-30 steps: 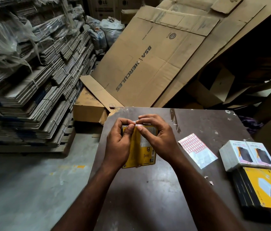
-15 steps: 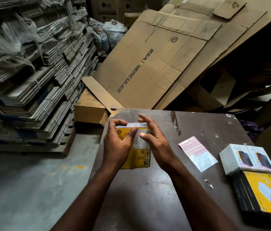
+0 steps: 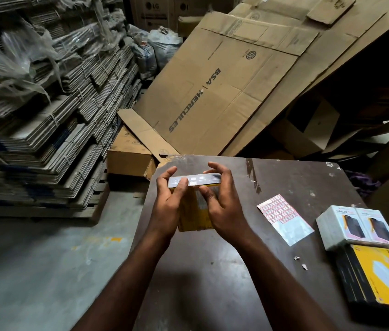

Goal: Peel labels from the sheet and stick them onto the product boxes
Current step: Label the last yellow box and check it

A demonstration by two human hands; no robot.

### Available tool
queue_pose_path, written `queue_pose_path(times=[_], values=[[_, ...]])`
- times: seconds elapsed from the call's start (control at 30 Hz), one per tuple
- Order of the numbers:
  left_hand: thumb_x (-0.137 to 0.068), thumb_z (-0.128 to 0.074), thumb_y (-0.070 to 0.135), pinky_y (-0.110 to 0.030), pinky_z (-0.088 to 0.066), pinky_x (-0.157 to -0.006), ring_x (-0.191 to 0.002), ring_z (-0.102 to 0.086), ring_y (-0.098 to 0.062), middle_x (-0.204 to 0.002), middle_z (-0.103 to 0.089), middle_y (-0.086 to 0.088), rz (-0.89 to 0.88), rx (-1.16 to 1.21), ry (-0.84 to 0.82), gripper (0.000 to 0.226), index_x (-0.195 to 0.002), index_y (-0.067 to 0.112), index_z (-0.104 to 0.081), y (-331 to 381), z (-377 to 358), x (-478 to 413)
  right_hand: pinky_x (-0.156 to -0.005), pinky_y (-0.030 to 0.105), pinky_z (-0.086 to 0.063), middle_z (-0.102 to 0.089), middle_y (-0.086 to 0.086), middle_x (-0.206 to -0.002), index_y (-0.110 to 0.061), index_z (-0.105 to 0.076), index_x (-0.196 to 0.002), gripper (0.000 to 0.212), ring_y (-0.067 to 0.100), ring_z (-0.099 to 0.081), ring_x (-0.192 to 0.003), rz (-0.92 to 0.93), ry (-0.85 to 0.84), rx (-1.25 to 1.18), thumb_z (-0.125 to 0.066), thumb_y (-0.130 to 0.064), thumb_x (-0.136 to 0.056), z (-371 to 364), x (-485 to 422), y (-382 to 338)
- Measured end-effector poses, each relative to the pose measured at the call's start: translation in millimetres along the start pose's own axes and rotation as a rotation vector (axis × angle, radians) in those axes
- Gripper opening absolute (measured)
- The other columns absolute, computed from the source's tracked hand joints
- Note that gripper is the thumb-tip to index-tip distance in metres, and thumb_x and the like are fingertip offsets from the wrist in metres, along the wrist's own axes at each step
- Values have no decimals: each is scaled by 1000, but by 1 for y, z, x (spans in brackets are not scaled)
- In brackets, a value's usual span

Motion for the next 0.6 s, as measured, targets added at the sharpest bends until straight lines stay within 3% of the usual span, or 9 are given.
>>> queue_pose_path(times=[0.17,0.33,0.43,0.5,0.6], values=[[-79,-68,50,-31,-50,-80,-115,-58,-21,-125,-58,-5,89,101,46,52,-125,33,-50,-7,0,-3,-101,34,-51,-46,-3,-130,-32,-32,-141,53,16,-50,-124,2,-88,-128,-55,-29,-94,-1,4,1],[-78,-60,40,-43,-53,-78,-108,-60,-30,-119,-60,-12,51,172,67,28,-106,39,-57,-7,-4,-1,-85,25,-57,-49,-11,-122,-37,-40,-129,42,12,-56,-114,-103,42,-216,-54,-44,-90,-9,8,-7],[-83,-50,35,-38,-53,-72,-100,-63,-22,-116,-62,-7,16,163,64,25,-107,37,-57,-6,-7,4,-80,29,-59,-54,-8,-115,-37,-44,-118,36,16,-60,-108,-168,137,-218,-57,-48,-87,-12,7,-7],[-85,-47,38,-35,-55,-71,-100,-63,-18,-118,-62,-3,-2,112,51,31,-115,32,-53,-5,-9,8,-76,25,-58,-55,-10,-111,-34,-46,-117,39,14,-61,-103,-180,185,-187,-62,-47,-85,-12,6,-8],[-86,-47,43,-34,-58,-76,-104,-63,-16,-122,-59,2,-11,65,25,41,-125,29,-47,-4,-9,12,-71,20,-55,-56,-11,-106,-32,-48,-112,31,12,-61,-97,-220,225,-179,-69,-35,-90,-12,5,-10]])
Point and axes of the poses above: each hand's wrist, its own x-axis away from the middle knuckle, its own z-axis out of the back of the hand, y = z × x, the point moved 1 cm from there along -x, towards the middle knuckle
